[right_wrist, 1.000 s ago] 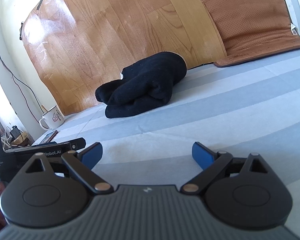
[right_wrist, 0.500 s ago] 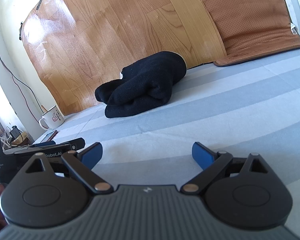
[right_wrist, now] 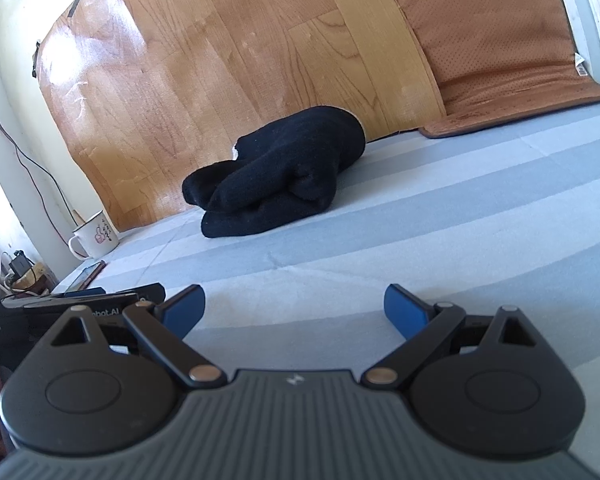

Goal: Fold small clothes

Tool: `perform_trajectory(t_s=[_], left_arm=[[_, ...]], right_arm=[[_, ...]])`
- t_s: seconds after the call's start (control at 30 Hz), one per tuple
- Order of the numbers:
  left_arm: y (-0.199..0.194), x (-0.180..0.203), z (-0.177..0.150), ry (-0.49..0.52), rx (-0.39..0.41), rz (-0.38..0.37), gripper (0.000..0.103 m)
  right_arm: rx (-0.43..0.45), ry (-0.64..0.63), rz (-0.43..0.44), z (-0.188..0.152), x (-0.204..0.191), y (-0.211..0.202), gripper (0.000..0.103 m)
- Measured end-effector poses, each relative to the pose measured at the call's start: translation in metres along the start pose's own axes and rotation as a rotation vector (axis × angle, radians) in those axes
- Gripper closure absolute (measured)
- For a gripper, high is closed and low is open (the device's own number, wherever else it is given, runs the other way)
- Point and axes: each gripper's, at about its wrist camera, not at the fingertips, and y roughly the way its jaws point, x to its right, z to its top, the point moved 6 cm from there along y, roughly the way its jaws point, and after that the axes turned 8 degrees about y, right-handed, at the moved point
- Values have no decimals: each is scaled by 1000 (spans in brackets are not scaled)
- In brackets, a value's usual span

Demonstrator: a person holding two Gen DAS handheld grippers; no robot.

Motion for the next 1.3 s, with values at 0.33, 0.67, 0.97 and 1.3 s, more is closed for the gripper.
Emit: perform_trajectory(t_s=[0.33,0.67,0.97,1.3], left_arm=[[-8,1,1,-16,29,-46,0],[-10,-7,3,-30,15,13,0],[0,-2,-4,-23,-75,-34,0],[6,6,-10,1,-119,-55,0]], right_arm=[[17,4,-33,2,2,-2,5],[31,29,-69,-1,1,-5,5],[61,36,-92,-9,-11,-8,5],[60,62,-88,-9,-9,-7,5]])
